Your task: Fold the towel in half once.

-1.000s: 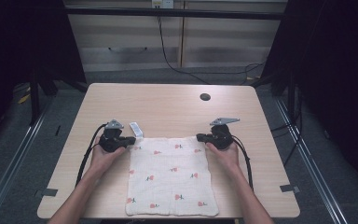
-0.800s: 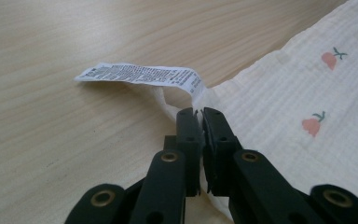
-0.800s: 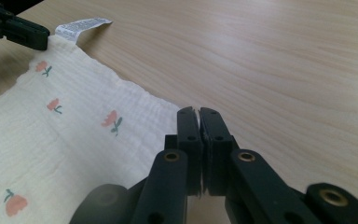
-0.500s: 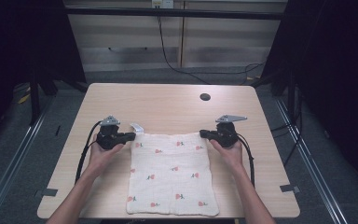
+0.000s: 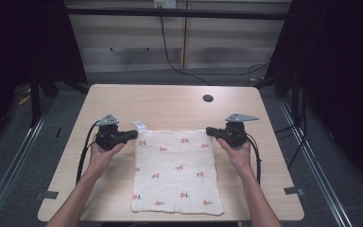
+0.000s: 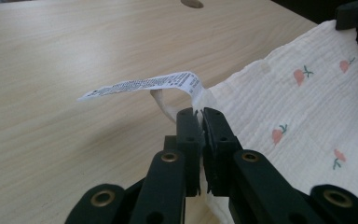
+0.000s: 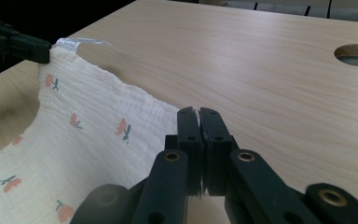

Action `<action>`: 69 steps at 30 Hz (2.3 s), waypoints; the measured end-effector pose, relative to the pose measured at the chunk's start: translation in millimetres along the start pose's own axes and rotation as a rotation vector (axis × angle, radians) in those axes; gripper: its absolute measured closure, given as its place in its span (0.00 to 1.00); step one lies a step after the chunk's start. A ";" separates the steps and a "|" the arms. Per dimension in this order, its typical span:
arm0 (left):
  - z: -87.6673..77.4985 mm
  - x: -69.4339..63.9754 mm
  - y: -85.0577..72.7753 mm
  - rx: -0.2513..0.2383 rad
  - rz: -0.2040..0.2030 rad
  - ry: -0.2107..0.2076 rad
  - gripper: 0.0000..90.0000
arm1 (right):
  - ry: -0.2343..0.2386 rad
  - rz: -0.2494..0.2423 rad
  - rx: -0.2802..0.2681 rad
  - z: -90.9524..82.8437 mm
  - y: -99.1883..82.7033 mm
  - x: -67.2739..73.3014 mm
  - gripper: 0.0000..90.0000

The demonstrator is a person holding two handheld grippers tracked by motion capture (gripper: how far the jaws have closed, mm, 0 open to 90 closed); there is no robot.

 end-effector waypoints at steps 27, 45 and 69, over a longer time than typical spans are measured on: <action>-44.8 -24.5 38.2 -0.193 0.072 -0.024 0.96 | 0.019 -0.073 -0.168 -49.2 35.2 19.7 0.98; -44.2 -35.1 23.5 -0.109 0.116 -0.022 0.96 | 0.047 -0.056 -0.102 -54.9 22.5 21.5 0.98; -53.8 -54.5 -19.0 -0.050 0.118 -0.068 0.96 | 0.092 -0.073 0.039 -69.5 -29.2 40.8 0.98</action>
Point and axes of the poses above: each handheld gripper's, and its own axes: z roughly forward along the jaws, y roughly out of its top, x roughly to its left, the point moved 1 cm from there along z, roughly forward along the jaws, and after that the axes turned 2 degrees about -z, right-handed, at the moved point
